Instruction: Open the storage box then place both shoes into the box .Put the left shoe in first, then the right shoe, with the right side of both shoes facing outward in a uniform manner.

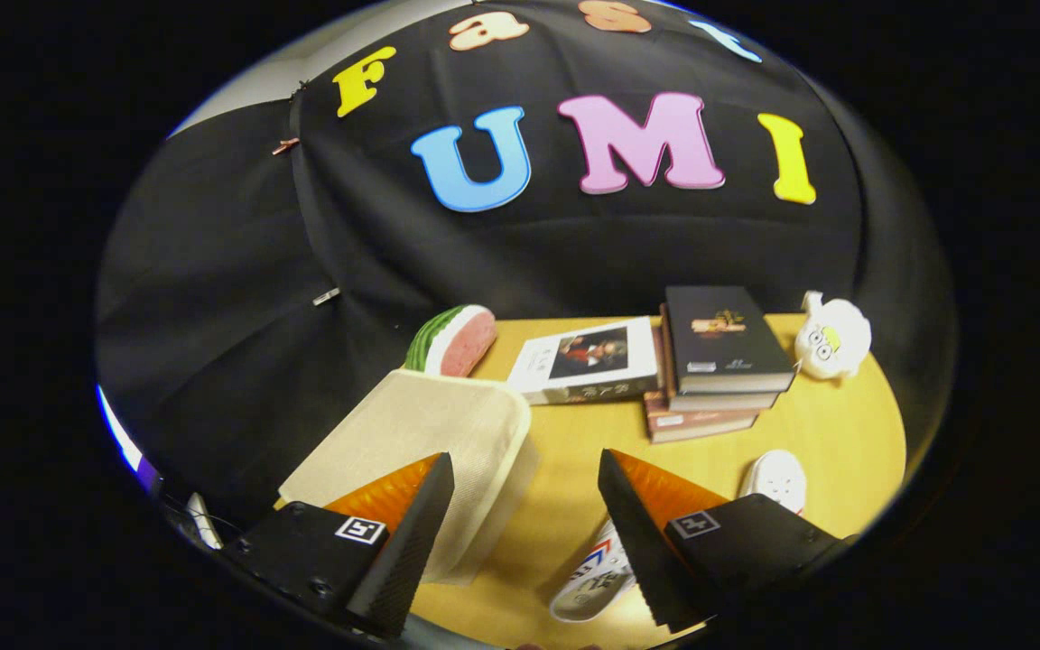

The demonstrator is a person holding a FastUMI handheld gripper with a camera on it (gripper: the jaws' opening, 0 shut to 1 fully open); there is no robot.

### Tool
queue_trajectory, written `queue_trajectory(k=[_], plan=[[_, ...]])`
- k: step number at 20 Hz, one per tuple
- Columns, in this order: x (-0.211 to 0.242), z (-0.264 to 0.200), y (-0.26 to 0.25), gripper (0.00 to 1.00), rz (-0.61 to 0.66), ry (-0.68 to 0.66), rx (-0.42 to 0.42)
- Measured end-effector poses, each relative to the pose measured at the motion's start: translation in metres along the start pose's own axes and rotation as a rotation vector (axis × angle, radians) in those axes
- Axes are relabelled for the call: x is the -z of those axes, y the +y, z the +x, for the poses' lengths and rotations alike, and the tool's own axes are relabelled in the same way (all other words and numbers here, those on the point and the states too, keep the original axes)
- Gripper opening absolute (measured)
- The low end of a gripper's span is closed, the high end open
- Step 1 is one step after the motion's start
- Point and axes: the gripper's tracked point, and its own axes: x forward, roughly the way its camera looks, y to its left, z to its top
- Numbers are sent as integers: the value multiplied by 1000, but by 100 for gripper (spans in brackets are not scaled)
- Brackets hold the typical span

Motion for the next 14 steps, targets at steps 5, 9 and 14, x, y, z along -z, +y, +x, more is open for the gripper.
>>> queue_trajectory(k=[5, 9, 14], plan=[[39, 24, 31, 98, 179, 189, -146], [74, 37, 48, 98, 357, 357, -206], [91, 43, 58, 96, 468, 455, -270]])
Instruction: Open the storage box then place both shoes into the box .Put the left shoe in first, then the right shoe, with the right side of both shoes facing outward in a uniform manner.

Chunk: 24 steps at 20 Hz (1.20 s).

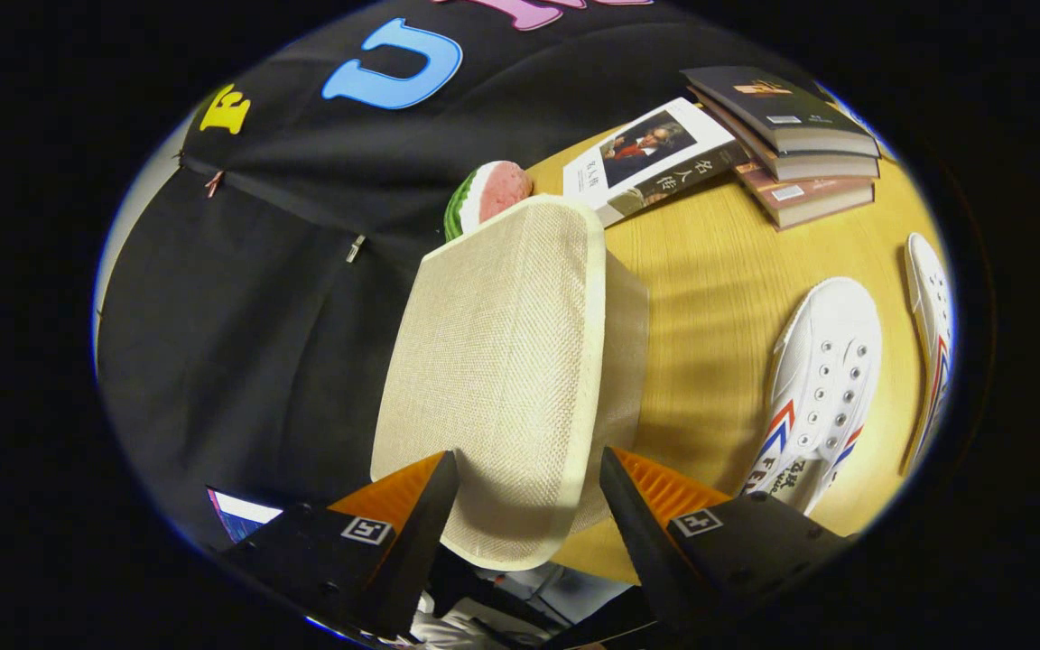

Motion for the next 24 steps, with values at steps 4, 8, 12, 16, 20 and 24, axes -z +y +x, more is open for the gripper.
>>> queue_trajectory(k=[4, 8, 12, 16, 20, 24], plan=[[1, 1, -2, 73, 62, 41, 0], [-3, -4, -5, 63, 117, 70, -2], [-8, -7, 2, 17, 171, 83, -46], [-9, -5, 6, 5, 169, 96, -71], [-13, -5, 6, 5, 167, 102, -57], [-21, -13, 25, 5, 161, 84, -82]])
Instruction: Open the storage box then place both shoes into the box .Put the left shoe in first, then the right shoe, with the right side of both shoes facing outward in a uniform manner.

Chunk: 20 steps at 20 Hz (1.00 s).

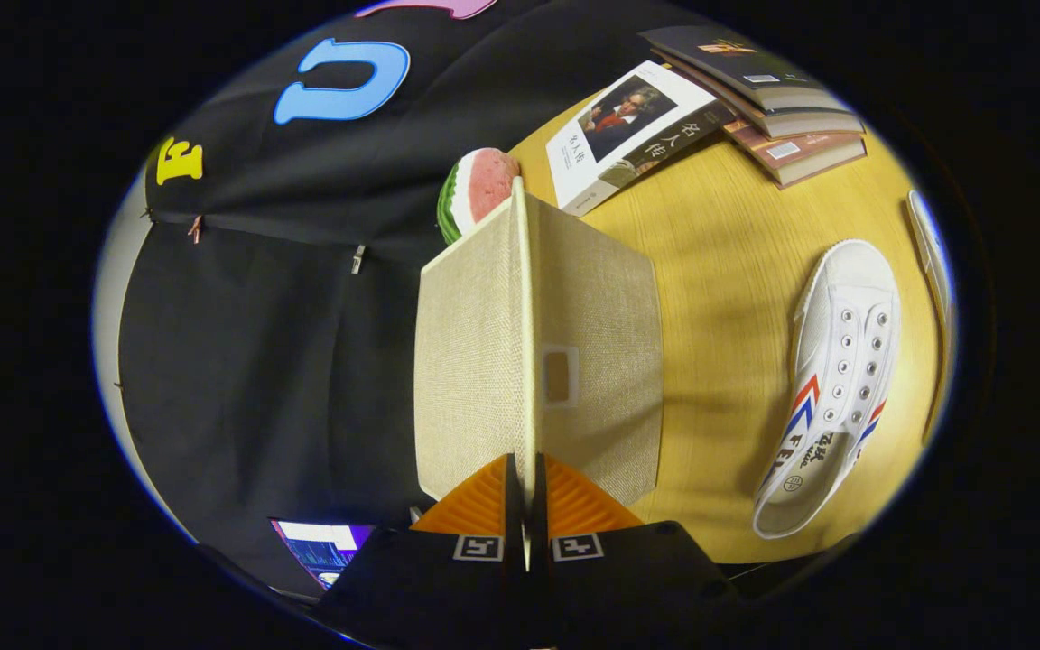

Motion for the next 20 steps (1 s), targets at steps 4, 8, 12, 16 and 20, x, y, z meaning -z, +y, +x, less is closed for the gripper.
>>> queue_trajectory(k=[4, 8, 12, 16, 20], plan=[[-3, -11, 30, 5, 29, -3, -55], [-6, -15, 59, 5, -65, -13, -66], [-8, -11, 117, 5, -196, -30, -114], [0, 8, 175, 5, -277, -17, -168], [15, 38, 228, 5, -350, 8, -206]])
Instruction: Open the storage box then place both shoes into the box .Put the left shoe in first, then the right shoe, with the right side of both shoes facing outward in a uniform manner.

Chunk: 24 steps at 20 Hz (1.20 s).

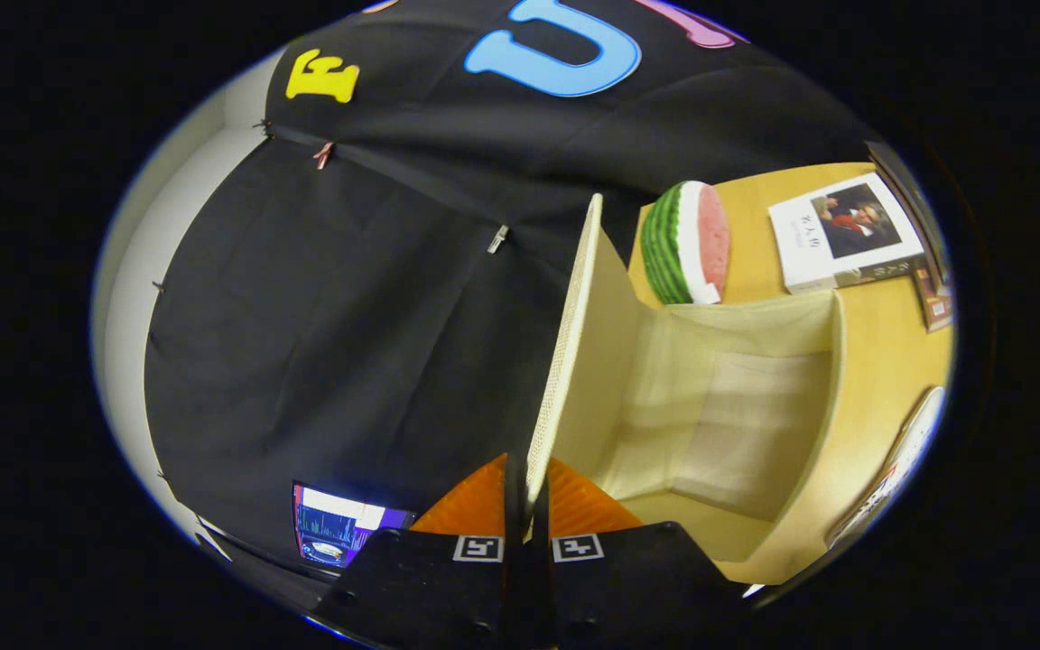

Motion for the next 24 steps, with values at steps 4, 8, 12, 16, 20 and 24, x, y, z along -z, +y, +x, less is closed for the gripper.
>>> queue_trajectory(k=[4, 8, 12, 16, 20, 24], plan=[[7, 49, 32, 5, -55, 32, -6], [23, 98, 44, 5, -49, 86, 7], [31, 134, 48, 5, -50, 104, 34], [35, 142, 45, 5, -66, 106, 60], [15, 143, 43, 52, -88, 26, 88], [-5, 104, 42, 98, -182, -55, 109]])
